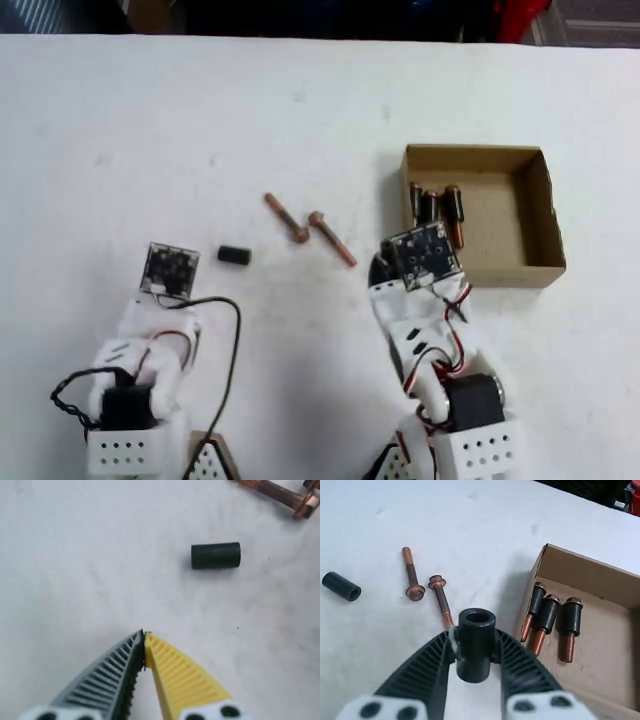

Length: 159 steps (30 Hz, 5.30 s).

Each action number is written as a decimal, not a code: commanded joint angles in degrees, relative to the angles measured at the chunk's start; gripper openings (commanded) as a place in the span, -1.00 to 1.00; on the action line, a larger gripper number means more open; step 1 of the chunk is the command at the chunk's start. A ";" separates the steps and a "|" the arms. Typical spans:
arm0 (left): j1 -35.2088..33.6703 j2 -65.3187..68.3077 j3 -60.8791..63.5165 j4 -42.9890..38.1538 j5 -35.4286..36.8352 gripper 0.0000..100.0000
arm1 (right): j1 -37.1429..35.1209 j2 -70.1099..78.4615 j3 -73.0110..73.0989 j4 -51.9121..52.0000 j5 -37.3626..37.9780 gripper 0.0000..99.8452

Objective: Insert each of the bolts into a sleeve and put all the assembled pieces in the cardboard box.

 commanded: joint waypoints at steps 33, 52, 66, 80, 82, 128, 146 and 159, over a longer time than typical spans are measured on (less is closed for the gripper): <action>0.92 -0.13 -26.55 14.51 -33.23 -0.96 | 0.40 -0.75 17.93 -31.16 -2.55 -0.97; 1.01 20.97 -46.42 15.91 -25.49 -0.96 | 0.40 -0.75 19.16 -31.25 -2.55 -0.97; 9.71 48.31 -55.03 9.41 -39.65 -0.95 | 3.12 -0.75 18.81 -31.43 -2.55 -0.97; 10.07 81.19 -61.10 -10.99 -47.91 -0.95 | 3.30 -0.75 19.08 -35.82 -2.64 -0.97; 10.86 85.23 -64.44 -10.90 -51.52 -0.95 | 3.47 -0.75 19.08 -35.82 -2.64 -0.97; 20.70 154.33 -145.41 31.38 -64.35 -0.69 | 3.82 -0.84 19.16 -35.30 -2.55 -0.97; 23.08 161.01 -150.42 31.47 -64.26 -0.70 | 3.82 -0.84 19.16 -35.30 -2.46 -0.97; 27.47 161.36 -149.98 36.04 -64.18 -0.85 | 3.82 -0.84 19.16 -35.30 -2.37 -0.97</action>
